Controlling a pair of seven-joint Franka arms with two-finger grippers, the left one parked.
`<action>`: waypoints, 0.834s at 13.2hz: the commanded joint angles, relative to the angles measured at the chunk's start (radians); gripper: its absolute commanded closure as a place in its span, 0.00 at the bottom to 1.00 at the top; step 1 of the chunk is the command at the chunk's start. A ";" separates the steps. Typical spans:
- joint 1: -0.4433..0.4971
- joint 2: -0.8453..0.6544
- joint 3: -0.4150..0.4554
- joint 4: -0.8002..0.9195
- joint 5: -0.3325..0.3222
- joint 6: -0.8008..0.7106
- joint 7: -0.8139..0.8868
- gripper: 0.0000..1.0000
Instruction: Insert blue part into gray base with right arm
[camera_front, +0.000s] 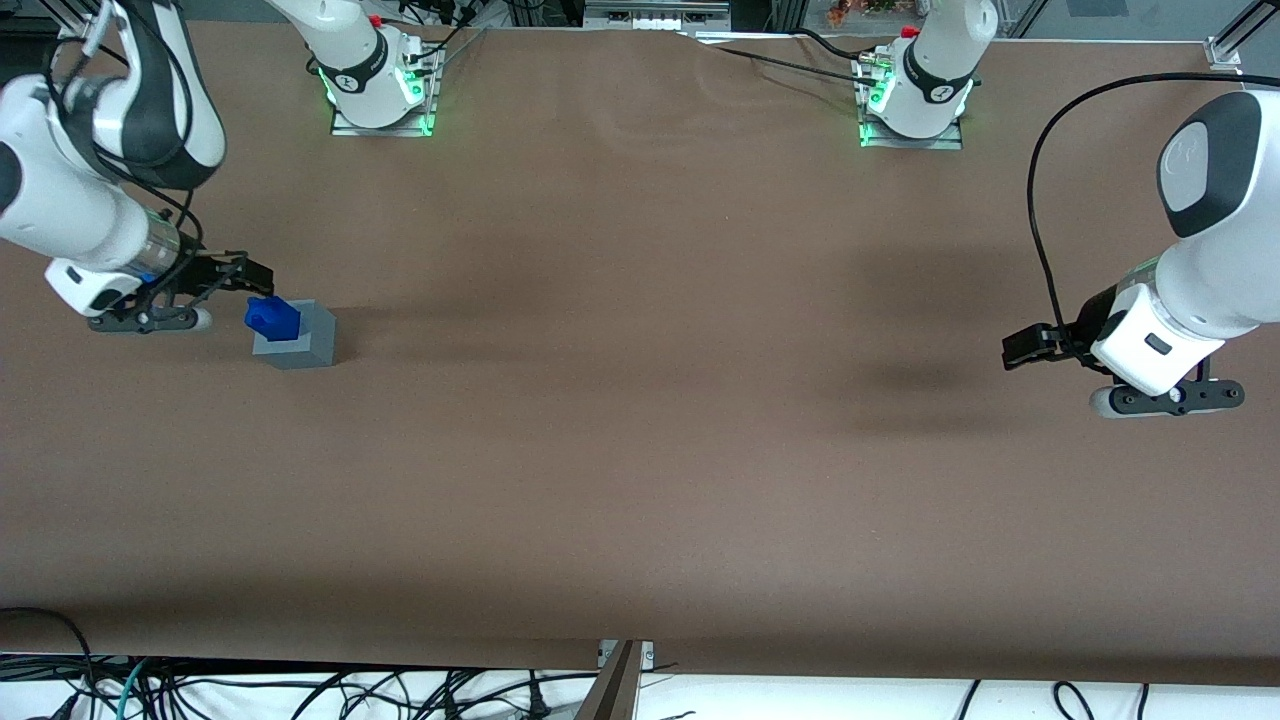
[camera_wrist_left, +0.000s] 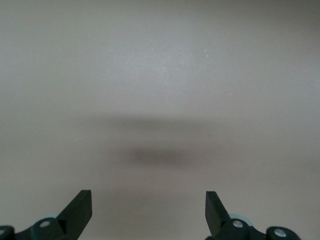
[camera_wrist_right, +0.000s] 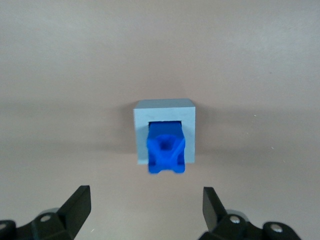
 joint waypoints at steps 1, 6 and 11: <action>-0.044 -0.022 0.037 0.146 0.015 -0.164 0.023 0.01; -0.070 -0.058 0.071 0.257 0.013 -0.274 0.019 0.01; -0.084 -0.082 0.071 0.286 0.013 -0.290 0.017 0.01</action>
